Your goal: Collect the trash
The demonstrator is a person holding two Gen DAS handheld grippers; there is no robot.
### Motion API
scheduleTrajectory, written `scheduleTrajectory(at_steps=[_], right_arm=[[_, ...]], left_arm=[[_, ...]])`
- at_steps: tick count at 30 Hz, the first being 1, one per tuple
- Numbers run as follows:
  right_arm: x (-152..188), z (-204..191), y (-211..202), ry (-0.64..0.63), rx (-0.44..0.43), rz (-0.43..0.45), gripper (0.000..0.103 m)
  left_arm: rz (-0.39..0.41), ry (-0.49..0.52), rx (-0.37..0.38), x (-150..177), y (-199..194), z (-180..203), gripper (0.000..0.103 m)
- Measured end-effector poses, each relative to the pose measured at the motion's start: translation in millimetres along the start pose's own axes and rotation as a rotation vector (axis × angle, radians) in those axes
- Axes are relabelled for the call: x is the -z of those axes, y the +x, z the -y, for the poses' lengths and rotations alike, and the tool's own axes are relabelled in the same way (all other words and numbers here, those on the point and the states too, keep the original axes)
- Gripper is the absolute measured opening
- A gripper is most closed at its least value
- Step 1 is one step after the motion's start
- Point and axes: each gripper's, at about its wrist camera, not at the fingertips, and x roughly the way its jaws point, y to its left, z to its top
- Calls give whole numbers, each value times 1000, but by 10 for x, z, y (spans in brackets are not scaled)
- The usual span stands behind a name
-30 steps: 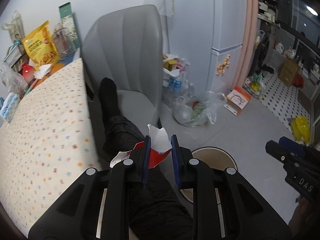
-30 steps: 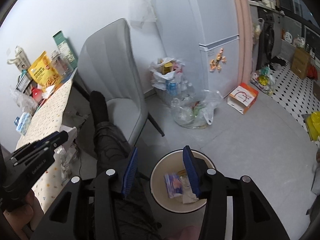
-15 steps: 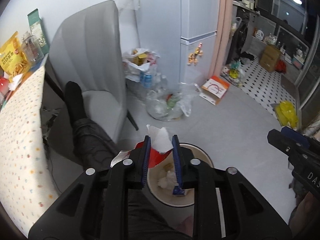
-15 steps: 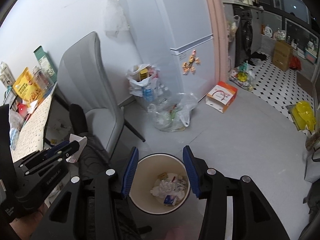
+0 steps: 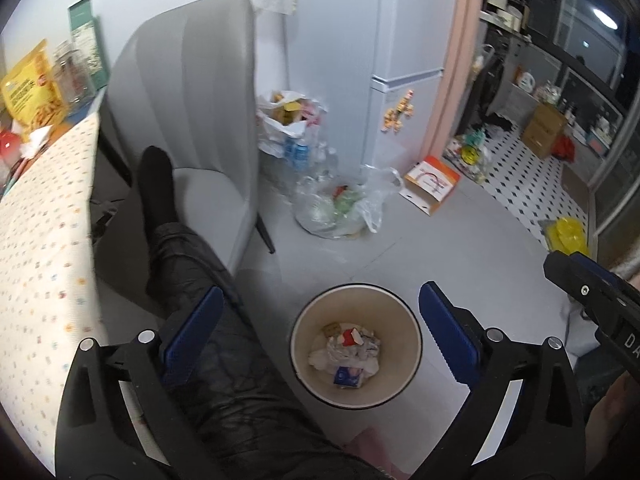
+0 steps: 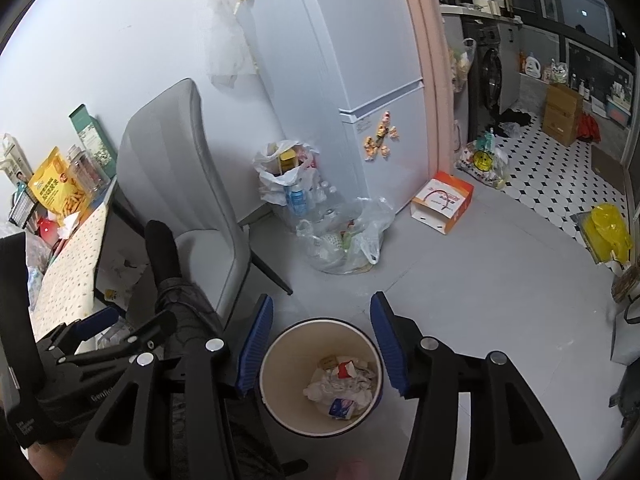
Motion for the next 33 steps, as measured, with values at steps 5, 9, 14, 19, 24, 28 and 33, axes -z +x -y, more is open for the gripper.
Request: scheduleTrajectory(at_steps=[5,9,14,19,24,28,33], right_arm=[[1,-247,-119,-44,-19,24,63],[41,-479,-215,-81,-42,29,67],[90,-801,-373,-130,-79,54,81],[163,-1171,-475,-188,-107,63,94],[215,-1483,-633,-238,-127,82,95],[252,-1707,-745,-268,-143,90,95],[352,-1970,-903,-316,-155,100,95]], left_arm=[[38,-41,-41,26,-232,-260,97],[76,-90,-74,41,-451,-534,97],[128,-137,-130,142,-760,-864,97],[159,-194,-170,275,-992,-1197,97],[196,-242,-186,387,-1262,-1483,97],[229,-272,-217,490,-1459,-1650,97],[255,-300,-256,628,-1674,-1846,97]])
